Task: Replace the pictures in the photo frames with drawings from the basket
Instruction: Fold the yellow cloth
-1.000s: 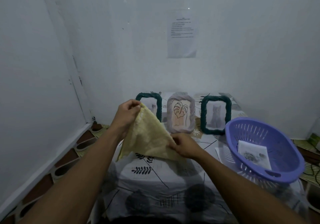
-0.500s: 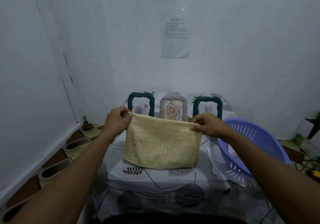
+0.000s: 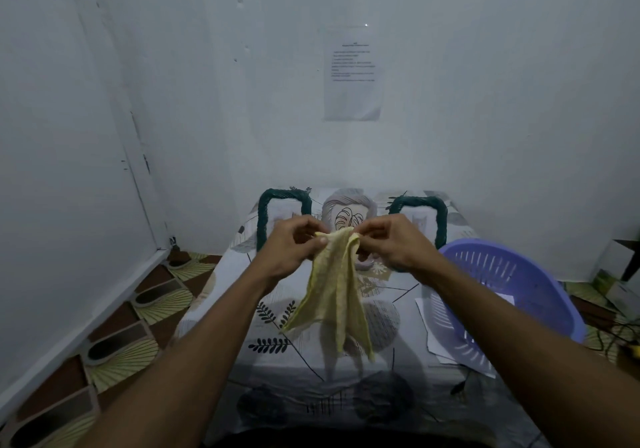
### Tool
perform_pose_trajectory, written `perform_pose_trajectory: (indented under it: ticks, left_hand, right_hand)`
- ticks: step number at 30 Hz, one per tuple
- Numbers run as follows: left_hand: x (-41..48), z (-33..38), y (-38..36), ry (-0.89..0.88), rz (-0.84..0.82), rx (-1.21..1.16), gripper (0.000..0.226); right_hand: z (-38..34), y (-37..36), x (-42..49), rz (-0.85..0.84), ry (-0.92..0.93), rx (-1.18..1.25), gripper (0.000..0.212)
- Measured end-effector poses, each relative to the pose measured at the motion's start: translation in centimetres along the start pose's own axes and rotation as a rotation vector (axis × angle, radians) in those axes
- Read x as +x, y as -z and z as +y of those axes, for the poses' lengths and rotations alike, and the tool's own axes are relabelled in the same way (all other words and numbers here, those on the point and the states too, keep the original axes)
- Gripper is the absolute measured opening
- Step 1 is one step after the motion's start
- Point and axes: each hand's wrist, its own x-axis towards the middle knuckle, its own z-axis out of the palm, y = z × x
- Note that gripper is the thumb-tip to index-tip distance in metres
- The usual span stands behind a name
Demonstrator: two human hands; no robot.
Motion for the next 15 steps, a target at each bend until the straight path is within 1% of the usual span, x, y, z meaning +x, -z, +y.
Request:
perform_pose_trajectory:
  ticks: [2, 4, 6, 9, 11, 13, 15]
  left_hand:
    - [-0.1, 0.5, -0.5, 0.005, -0.025, -0.043, 0.011]
    - [-0.1, 0.7, -0.7, 0.009, -0.035, -0.102, 0.014]
    - [-0.2, 0.7, -0.7, 0.012, -0.044, -0.138, 0.015]
    - [-0.5, 0.5, -0.5, -0.001, -0.067, -0.19, 0.013]
    - [-0.6, 0.3, -0.3, -0.009, -0.081, -0.202, 0.015]
    - [-0.6, 0.1, -0.1, -0.026, -0.073, -0.147, 0.022]
    - [-0.5, 0.0, -0.1, -0.039, -0.033, -0.033, 0.029]
  right_hand:
    - [0.1, -0.4, 0.5, 0.042, 0.084, -0.177, 0.01]
    - [0.2, -0.6, 1.0, 0.04, 0.133, -0.262, 0.013]
    - [0.4, -0.6, 1.3, 0.011, 0.145, -0.279, 0.015]
    - [0.4, -0.8, 1.0, -0.023, 0.104, -0.229, 0.019]
    - [0.4, -1.1, 1.0, -0.011, 0.1, -0.225, 0.024]
    - [0.3, -1.4, 1.0, 0.013, 0.115, -0.245, 0.02]
    - [0.2, -1.5, 1.0, 0.017, 0.13, -0.264, 0.014]
